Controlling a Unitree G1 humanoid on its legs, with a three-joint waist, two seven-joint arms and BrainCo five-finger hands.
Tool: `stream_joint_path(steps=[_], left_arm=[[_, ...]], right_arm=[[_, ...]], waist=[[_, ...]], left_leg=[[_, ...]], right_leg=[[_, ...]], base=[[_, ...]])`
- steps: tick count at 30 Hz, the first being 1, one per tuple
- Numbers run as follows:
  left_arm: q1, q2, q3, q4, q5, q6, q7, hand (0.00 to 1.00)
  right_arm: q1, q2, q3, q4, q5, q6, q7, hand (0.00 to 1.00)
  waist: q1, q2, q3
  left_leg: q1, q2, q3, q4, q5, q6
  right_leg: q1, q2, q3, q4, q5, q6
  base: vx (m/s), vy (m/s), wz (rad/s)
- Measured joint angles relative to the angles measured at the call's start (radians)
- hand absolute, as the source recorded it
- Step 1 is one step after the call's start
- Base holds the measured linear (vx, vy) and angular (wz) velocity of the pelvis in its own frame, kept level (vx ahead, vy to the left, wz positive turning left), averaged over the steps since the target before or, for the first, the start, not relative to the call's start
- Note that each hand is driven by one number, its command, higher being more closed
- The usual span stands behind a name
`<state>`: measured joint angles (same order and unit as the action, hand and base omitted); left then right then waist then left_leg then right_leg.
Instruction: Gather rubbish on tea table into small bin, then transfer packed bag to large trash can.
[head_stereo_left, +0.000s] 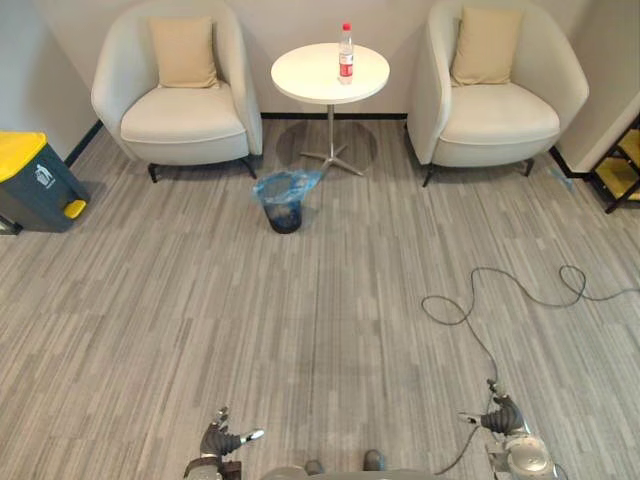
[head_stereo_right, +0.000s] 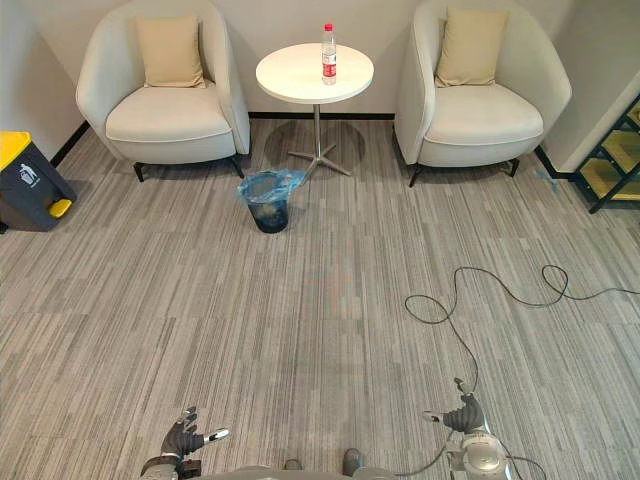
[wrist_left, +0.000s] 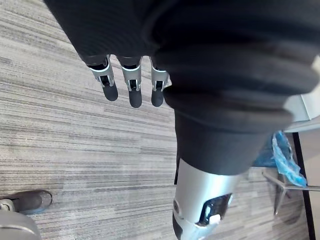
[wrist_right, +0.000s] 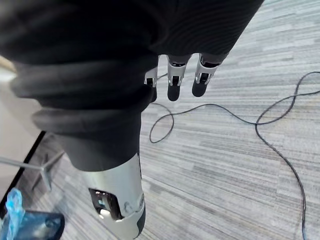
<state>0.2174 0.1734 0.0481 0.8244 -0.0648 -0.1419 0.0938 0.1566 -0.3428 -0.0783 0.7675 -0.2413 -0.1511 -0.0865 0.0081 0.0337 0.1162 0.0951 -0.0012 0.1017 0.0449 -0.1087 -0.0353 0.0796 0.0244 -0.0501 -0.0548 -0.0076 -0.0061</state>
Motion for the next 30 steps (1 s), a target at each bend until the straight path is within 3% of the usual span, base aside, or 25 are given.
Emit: stream_joint_path(steps=[6, 9, 19, 23, 24, 25, 27, 28, 30], left_arm=[[0.001, 0.007, 0.000, -0.031, 0.001, 0.000, -0.007, 0.00], [0.000, 0.009, 0.000, -0.031, 0.000, 0.000, -0.007, 0.00], [-0.002, 0.009, 0.000, -0.068, 0.000, 0.006, -0.005, 0.00], [-0.004, 0.009, 0.004, -0.093, -0.002, 0.007, 0.000, 0.00], [-0.004, 0.008, 0.004, -0.101, -0.003, 0.009, 0.000, 0.00], [-0.004, 0.009, 0.005, -0.127, -0.004, 0.011, 0.001, 0.00], [-0.007, 0.013, 0.005, -0.142, -0.005, 0.013, 0.004, 0.00], [-0.014, 0.020, 0.003, -0.146, -0.006, 0.016, 0.010, 0.00], [-0.019, 0.033, 0.002, -0.146, -0.007, 0.025, 0.021, 0.00]], right_arm=[[0.001, -0.020, 0.043, 0.000, -0.001, 0.000, 0.003, 0.00], [-0.001, -0.019, 0.043, 0.001, 0.009, 0.003, 0.001, 0.00], [-0.012, 0.029, 0.006, 0.004, 0.085, 0.017, -0.006, 0.00], [-0.055, 0.041, -0.005, 0.006, 0.116, 0.029, -0.019, 0.00], [-0.069, 0.045, -0.011, 0.008, 0.126, 0.030, -0.024, 0.00], [-0.089, 0.058, -0.043, 0.019, 0.137, 0.033, -0.028, 0.00], [-0.098, 0.066, -0.045, 0.026, 0.161, 0.047, -0.034, 0.00], [-0.109, 0.077, -0.043, 0.025, 0.164, 0.049, -0.041, 0.00], [-0.103, 0.092, -0.040, 0.026, 0.175, 0.052, -0.041, 0.00]], waist=[[-0.014, 0.003, 0.000], [-0.022, 0.010, 0.002], [-0.022, 0.005, 0.005], [-0.017, 0.007, 0.015], [-0.017, 0.011, 0.018], [-0.017, 0.011, 0.032], [-0.012, 0.001, 0.047], [-0.011, -0.007, 0.065], [-0.019, -0.017, 0.094]], left_leg=[[0.003, 0.004, 0.011, 0.006, -0.001, 0.001], [0.003, 0.014, 0.020, 0.007, -0.017, 0.020], [-0.027, 0.032, 0.049, 0.012, -0.026, 0.007], [-0.073, 0.047, 0.072, 0.068, -0.064, 0.017], [-0.086, 0.053, 0.080, 0.090, -0.079, 0.021], [-0.094, 0.054, 0.093, 0.123, -0.107, 0.026], [-0.089, 0.049, 0.110, 0.154, -0.149, 0.038], [-0.064, 0.048, 0.114, 0.163, -0.184, 0.055], [-0.006, 0.040, 0.114, 0.155, -0.212, 0.054]], right_leg=[[0.002, 0.004, 0.018, 0.000, 0.002, -0.003], [-0.001, 0.015, 0.025, -0.003, 0.005, -0.008], [-0.034, 0.034, 0.049, -0.019, 0.015, -0.023], [-0.075, 0.045, 0.083, 0.004, -0.003, -0.019], [-0.108, 0.049, 0.082, 0.065, -0.039, -0.023], [-0.197, 0.046, 0.078, 0.257, -0.140, 0.007], [-0.311, 0.018, 0.016, 0.516, -0.208, 0.086], [-0.381, -0.014, -0.050, 0.687, -0.229, 0.094], [-0.433, -0.076, -0.136, 0.768, -0.276, 0.059]], base=[[-0.01, -0.010, -0.03], [-0.04, -0.024, -0.11], [0.00, -0.037, -0.10], [0.04, -0.021, -0.22], [0.08, -0.001, -0.29], [0.07, 0.000, -0.20], [0.10, 0.001, -0.27], [0.15, -0.002, -0.24], [0.21, -0.003, -0.08]])
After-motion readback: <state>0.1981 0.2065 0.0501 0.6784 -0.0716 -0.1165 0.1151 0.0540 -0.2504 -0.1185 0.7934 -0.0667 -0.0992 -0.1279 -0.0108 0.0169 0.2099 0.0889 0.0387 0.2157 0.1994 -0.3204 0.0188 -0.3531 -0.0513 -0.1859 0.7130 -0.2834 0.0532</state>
